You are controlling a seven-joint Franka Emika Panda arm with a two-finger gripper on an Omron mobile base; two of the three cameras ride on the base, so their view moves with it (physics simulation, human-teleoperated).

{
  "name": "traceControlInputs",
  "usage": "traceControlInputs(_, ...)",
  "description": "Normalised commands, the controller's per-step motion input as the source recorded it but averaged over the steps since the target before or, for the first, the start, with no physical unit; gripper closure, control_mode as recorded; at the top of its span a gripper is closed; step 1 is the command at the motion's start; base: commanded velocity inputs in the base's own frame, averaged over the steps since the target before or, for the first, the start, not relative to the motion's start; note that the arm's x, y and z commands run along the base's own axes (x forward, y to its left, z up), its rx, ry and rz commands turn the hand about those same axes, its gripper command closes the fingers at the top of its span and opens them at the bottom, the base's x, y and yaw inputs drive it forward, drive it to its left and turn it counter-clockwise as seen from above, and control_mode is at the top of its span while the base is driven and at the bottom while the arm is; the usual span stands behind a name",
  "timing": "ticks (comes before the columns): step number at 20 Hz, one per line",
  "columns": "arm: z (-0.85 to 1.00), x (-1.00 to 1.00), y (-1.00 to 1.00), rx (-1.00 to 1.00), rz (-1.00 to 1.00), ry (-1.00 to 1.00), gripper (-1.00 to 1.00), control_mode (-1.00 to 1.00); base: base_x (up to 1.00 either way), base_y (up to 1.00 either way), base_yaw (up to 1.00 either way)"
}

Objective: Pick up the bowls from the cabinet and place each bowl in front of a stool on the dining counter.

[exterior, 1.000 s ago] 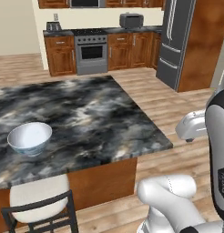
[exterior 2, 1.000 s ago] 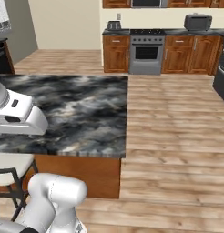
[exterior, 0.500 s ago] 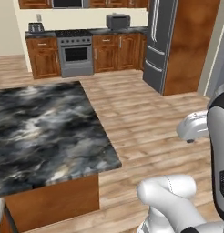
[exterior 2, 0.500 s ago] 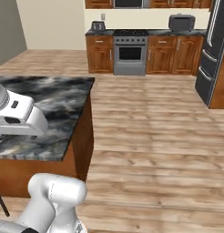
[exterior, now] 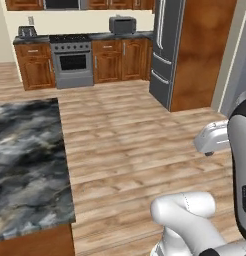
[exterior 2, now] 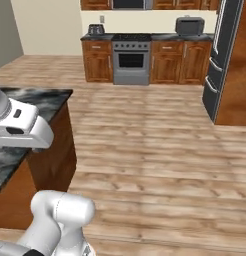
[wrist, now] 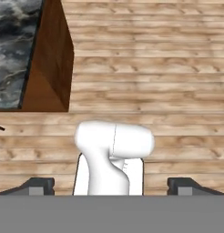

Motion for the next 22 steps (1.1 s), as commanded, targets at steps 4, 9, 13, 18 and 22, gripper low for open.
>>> traceControlInputs(4, 0.0, 0.0, 0.0, 0.0, 0.0, 0.0, -1.0, 1.0, 0.88, -0.29, 0.05)
traceControlInputs(9, 0.0, 0.0, 0.0, 0.0, 0.0, 0.0, -1.0, 1.0, 0.85, -0.17, 0.04)
traceControlInputs(13, 0.0, 0.0, 0.0, 0.0, 0.0, 0.0, -1.0, 1.0, 0.72, -0.02, 0.03)
traceControlInputs(18, 0.0, 0.0, 0.0, 0.0, 0.0, 0.0, -1.0, 1.0, 0.87, -0.18, 0.01)
traceControlInputs(22, 0.0, 0.0, 0.0, 0.0, 0.0, 0.0, -1.0, 1.0, 0.91, -0.27, 0.0)
